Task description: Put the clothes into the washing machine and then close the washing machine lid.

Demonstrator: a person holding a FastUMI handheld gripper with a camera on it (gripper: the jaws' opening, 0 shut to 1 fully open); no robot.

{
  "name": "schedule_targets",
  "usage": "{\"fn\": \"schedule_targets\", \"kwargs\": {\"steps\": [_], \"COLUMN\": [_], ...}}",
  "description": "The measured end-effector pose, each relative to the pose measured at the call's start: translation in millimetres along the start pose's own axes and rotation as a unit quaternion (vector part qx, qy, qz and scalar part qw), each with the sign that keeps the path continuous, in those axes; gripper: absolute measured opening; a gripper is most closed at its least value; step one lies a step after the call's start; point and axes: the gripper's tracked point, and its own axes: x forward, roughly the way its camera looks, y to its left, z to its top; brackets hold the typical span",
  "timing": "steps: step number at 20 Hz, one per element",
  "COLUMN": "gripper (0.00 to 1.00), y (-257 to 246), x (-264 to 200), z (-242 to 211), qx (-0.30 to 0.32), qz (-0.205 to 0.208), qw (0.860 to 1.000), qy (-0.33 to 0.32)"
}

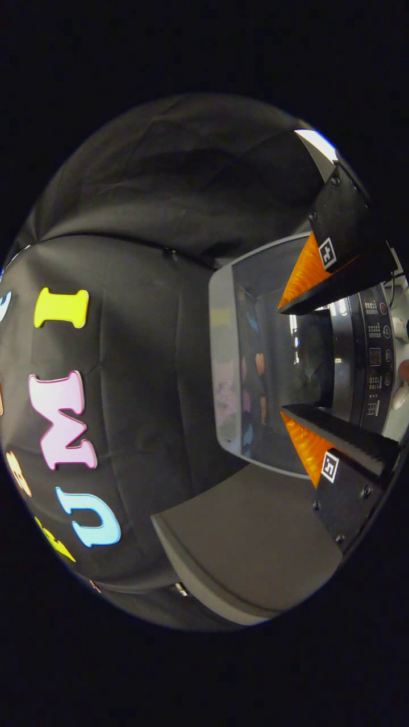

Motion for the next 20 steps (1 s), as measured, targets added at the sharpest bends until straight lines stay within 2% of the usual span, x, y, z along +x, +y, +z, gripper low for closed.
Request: {"fn": "schedule_targets", "kwargs": {"steps": [6, 11, 16, 20], "gripper": [1.0, 0.99, 0.99, 0.99], "y": [1, 18, 17, 24], "x": [-76, -134, -203, -237], "z": [71, 120, 130, 129], "qx": [-0.01, -0.006, -0.01, -0.006], "qz": [0.014, 0.016, 0.013, 0.02], "qw": [0.994, 0.981, 0.967, 0.958], "qy": [-0.11, -0.195, -0.254, -0.286]}}
